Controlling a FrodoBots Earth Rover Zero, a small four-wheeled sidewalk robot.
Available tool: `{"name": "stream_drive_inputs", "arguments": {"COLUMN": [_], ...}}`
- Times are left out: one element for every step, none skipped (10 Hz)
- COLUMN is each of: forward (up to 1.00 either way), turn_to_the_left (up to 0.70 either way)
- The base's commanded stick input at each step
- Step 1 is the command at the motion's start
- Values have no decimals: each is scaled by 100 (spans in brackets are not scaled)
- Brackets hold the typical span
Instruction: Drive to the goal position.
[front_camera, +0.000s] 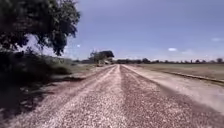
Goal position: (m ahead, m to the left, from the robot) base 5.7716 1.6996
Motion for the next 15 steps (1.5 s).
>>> {"name": "stream_drive_inputs", "arguments": {"forward": [70, 70, 70, 70, 70, 70, 70, 70, 70, 70, 70, 70, 70, 70, 70], "turn_to_the_left": [-27, -23, -11, 0, 0, 0, 0, 0, 0, 0, 0, 0, 0, 0, 0]}}
